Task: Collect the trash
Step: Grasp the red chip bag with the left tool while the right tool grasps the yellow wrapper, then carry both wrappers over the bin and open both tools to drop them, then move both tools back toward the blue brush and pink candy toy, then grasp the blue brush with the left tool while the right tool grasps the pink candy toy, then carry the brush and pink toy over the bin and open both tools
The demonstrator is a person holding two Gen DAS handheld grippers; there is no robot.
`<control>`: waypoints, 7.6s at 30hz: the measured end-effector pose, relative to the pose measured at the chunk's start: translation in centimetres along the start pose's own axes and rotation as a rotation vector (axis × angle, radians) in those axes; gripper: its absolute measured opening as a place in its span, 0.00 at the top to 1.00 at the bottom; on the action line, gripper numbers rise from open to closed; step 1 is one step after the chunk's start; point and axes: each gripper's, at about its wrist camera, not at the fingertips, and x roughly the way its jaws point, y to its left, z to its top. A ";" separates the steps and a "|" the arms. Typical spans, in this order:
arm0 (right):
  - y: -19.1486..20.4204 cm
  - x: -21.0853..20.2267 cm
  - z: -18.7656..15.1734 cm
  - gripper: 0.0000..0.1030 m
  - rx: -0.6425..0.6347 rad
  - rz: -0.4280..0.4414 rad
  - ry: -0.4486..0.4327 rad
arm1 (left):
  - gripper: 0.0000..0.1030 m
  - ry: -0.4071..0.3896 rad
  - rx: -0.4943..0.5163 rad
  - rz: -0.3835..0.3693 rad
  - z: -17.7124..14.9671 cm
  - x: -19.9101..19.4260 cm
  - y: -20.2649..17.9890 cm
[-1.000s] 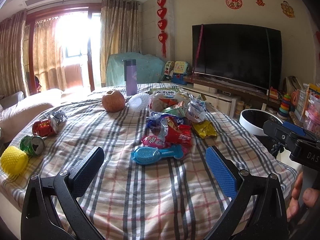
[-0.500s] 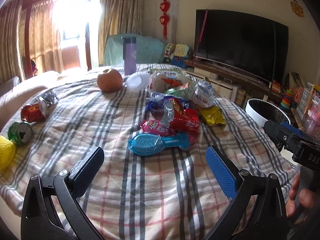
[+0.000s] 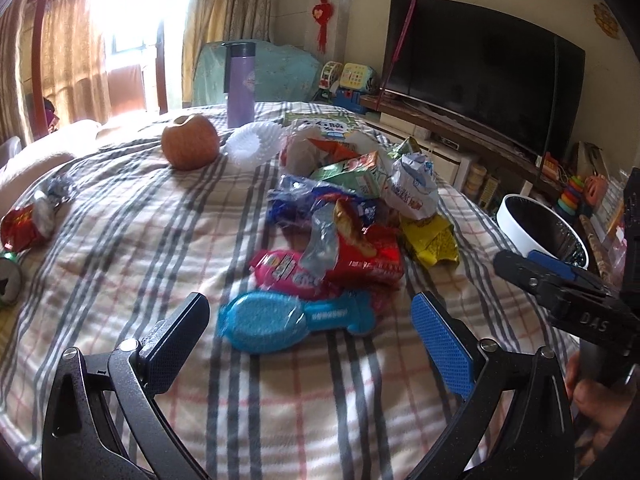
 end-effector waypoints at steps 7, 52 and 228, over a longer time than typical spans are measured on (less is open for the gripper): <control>0.0 2.4 1.2 0.37 -0.007 0.018 0.059 | 0.13 0.029 -0.001 -0.028 1.2 1.9 -0.5; -10.4 -4.4 -0.4 0.85 0.196 -0.058 0.043 | 0.98 0.101 0.146 -0.420 3.8 3.1 -14.1; -6.7 -3.7 -1.4 0.97 0.096 0.068 0.124 | 0.38 0.154 0.227 -0.349 2.6 2.3 -11.1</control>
